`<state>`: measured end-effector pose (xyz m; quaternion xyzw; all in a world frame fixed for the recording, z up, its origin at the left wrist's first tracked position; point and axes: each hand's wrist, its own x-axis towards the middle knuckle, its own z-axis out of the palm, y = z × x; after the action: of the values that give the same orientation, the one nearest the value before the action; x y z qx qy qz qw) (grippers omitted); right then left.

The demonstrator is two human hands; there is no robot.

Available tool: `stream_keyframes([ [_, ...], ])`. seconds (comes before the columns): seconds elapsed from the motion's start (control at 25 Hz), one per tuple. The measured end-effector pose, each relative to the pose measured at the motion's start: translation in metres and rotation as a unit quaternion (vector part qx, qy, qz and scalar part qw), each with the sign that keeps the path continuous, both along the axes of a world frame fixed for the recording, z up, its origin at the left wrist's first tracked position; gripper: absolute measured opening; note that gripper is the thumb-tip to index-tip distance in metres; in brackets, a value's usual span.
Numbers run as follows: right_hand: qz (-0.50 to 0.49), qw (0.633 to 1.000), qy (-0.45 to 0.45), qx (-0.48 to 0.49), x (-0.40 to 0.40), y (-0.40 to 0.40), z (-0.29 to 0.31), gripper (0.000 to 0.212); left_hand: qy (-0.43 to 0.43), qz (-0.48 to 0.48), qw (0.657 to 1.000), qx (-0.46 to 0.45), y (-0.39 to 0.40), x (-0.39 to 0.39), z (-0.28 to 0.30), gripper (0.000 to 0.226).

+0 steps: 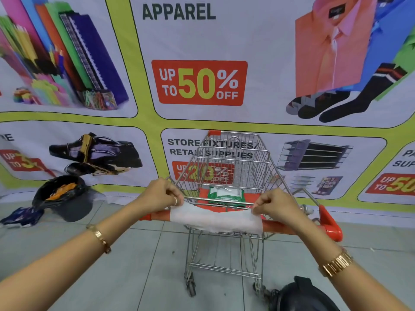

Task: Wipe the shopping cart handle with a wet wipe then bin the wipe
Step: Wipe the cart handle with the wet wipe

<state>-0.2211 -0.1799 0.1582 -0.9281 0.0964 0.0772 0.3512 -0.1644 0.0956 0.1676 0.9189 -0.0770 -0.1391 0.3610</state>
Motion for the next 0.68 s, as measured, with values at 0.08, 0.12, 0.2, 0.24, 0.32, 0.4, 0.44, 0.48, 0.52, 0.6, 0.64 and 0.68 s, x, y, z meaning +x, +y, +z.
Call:
stream_keyframes([
  [0.08, -0.009, 1.0, -0.003, -0.026, 0.0, 0.0, -0.006, 0.007, -0.017, 0.005, 1.0, 0.024, -0.003, 0.002, -0.004, 0.014],
  [0.12, -0.013, 0.999, 0.001, -0.038, 0.001, 0.0, -0.008, 0.008, -0.018, 0.011, 0.999, 0.031, -0.004, 0.003, -0.006, 0.014],
  [0.2, -0.017, 0.996, 0.005, -0.084, -0.001, 0.001, -0.011, 0.014, -0.014, 0.015, 0.998, 0.056, -0.005, 0.003, -0.009, 0.017],
  [0.24, -0.02, 0.992, 0.001, -0.122, -0.001, 0.003, -0.012, 0.02, -0.012, 0.012, 0.997, 0.07, -0.005, 0.003, -0.011, 0.017],
  [0.32, -0.034, 0.979, -0.036, -0.198, -0.002, 0.01, -0.011, 0.026, -0.016, 0.022, 0.997, 0.071, -0.004, 0.005, -0.013, 0.018],
  [0.4, -0.034, 0.973, -0.1, -0.207, -0.003, 0.022, -0.012, 0.029, -0.052, 0.057, 0.994, 0.083, 0.002, 0.009, -0.015, 0.025],
  [0.44, -0.02, 0.973, -0.129, -0.19, -0.003, 0.03, -0.013, 0.03, -0.087, 0.068, 0.988, 0.111, 0.006, 0.012, -0.017, 0.029],
  [0.48, 0.002, 0.974, -0.146, -0.173, -0.003, 0.04, -0.016, 0.03, -0.118, 0.071, 0.981, 0.139, 0.011, 0.015, -0.02, 0.033],
  [0.52, 0.026, 0.975, -0.15, -0.161, -0.004, 0.051, -0.019, 0.031, -0.134, 0.071, 0.976, 0.157, 0.015, 0.019, -0.024, 0.037],
  [0.6, 0.057, 0.978, -0.127, -0.154, -0.006, 0.073, -0.028, 0.035, -0.106, 0.067, 0.977, 0.171, 0.021, 0.024, -0.034, 0.045],
  [0.64, 0.059, 0.981, -0.109, -0.15, -0.006, 0.084, -0.032, 0.039, -0.078, 0.066, 0.981, 0.166, 0.023, 0.027, -0.039, 0.049],
  [0.68, 0.053, 0.983, -0.089, -0.149, -0.007, 0.095, -0.035, 0.045, -0.05, 0.07, 0.984, 0.153, 0.025, 0.029, -0.043, 0.051],
])
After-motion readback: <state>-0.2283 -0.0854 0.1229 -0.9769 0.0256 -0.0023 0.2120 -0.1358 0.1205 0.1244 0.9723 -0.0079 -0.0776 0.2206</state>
